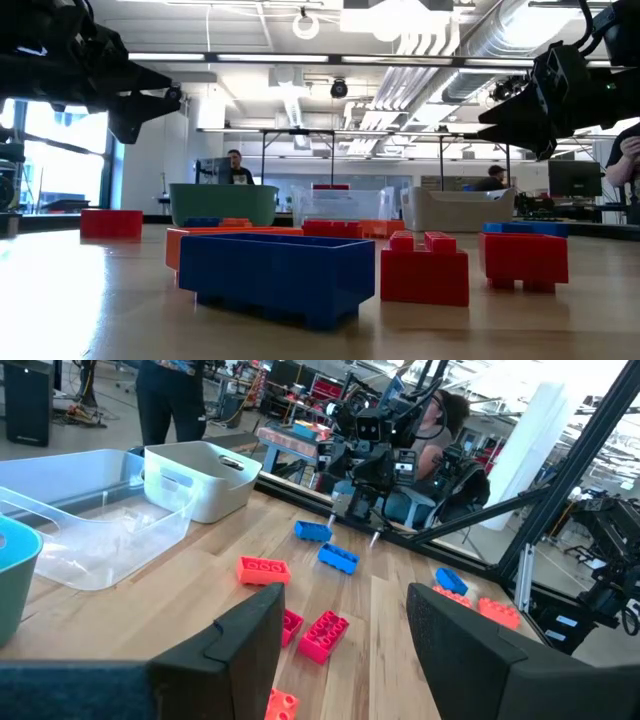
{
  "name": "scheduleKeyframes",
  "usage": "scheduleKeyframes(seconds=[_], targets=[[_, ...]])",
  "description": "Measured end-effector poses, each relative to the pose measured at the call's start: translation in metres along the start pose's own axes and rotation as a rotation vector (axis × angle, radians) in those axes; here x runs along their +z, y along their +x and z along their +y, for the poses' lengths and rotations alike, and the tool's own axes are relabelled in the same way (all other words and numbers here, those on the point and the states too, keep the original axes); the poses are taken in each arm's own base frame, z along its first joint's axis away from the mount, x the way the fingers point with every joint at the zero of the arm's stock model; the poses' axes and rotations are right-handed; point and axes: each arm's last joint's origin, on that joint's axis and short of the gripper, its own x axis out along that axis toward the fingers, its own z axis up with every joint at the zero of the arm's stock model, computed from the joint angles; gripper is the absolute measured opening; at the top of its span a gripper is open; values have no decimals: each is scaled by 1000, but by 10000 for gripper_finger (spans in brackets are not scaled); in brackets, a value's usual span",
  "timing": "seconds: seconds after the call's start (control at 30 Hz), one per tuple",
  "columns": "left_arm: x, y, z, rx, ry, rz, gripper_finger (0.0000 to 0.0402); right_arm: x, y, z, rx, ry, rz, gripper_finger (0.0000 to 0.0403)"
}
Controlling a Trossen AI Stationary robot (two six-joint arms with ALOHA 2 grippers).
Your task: Sort & place blocks by color
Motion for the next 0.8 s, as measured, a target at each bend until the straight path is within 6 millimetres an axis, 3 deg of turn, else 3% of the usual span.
scheduleKeyframes(seconds=[0.3,0.47,0.8], targets=[[0,0,0,0,23,0,200,1,0,0,-2,8,-7,186],[0,0,0,0,26,0,200,2,0,0,-24,138,-32,186],[0,0,0,0,-35,0,200,10,-1,2,10,195,-109,186]])
